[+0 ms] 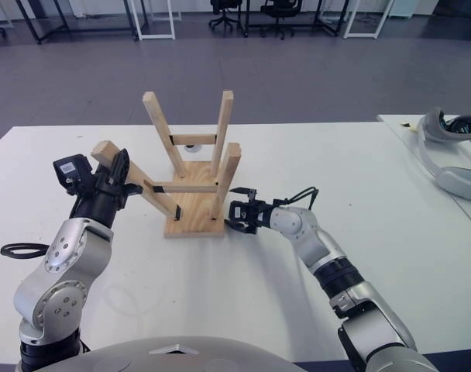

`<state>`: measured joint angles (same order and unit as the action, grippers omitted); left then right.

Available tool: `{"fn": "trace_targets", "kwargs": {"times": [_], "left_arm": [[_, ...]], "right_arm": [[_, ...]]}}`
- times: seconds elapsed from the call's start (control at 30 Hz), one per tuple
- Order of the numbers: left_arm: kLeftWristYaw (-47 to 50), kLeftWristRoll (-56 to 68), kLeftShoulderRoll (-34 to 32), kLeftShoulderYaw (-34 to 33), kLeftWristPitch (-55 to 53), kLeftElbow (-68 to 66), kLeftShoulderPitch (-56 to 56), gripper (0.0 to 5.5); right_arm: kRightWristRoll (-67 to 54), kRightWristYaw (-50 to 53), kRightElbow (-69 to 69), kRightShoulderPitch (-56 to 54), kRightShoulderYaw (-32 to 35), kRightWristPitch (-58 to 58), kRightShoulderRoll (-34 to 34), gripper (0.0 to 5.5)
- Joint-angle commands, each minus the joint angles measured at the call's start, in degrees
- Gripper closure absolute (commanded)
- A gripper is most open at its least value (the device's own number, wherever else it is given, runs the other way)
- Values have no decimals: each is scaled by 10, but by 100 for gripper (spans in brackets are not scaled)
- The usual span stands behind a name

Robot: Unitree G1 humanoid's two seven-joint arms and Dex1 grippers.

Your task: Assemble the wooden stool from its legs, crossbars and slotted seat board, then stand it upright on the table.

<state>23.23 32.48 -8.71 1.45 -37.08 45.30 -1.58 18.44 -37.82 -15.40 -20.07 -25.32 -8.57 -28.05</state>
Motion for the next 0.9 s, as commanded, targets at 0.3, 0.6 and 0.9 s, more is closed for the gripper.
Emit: {"fn": "trace_targets", "kwargs": {"times": [0.3,0.6,0.9], "left_arm": [[-25,-92,-36,75,-109,-22,-1,447],[-35,-112,-40,73,-161,-55,5,446],[-33,-103,4,69,-157,-74,-19,446]], "right_arm": [[17,-8,-8,13,-16,30,15,118],[-41,24,62,23,58,76,31,118],[-158,97,299,-60,264,299,41,118]]}}
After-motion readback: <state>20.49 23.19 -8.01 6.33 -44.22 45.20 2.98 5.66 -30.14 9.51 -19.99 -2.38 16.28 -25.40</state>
